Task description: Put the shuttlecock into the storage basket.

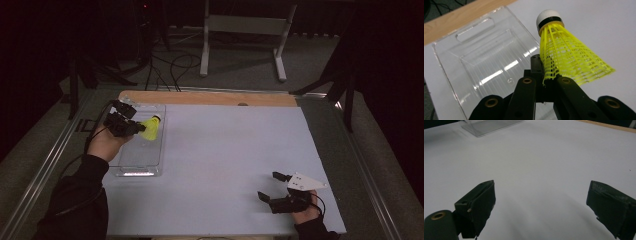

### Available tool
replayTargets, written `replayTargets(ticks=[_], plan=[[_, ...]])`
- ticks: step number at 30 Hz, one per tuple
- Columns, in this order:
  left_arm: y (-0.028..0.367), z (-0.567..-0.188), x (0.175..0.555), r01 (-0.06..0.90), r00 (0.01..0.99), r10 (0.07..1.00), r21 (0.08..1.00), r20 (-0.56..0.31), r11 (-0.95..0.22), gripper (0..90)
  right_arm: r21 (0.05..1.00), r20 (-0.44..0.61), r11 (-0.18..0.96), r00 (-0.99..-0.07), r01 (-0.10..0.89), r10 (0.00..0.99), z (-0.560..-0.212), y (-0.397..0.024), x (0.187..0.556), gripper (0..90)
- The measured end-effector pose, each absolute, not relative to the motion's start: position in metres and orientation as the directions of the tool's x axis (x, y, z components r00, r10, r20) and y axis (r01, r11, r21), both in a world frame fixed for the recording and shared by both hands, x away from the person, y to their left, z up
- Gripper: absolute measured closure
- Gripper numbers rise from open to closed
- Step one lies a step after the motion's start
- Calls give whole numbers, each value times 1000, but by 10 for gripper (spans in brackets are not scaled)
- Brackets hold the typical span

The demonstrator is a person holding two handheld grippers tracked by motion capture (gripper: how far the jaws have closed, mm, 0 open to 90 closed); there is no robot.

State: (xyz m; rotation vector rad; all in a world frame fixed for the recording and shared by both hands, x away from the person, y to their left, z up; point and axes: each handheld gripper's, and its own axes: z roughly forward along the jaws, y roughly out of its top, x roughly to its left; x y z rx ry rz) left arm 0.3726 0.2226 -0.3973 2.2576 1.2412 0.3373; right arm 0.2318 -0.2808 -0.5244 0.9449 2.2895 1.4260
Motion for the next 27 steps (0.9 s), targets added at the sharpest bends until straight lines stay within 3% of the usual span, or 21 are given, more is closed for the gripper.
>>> replayTargets(ticks=[16, 27], plan=[[221, -439, 380, 750, 474, 879, 547, -52, -372, 900, 876, 99, 298, -746, 379, 659, -524, -281, 232, 89], [217, -455, 383, 767, 473, 881, 506, -29, -395, 900, 875, 101, 298, -747, 381, 658, -524, -281, 232, 89]])
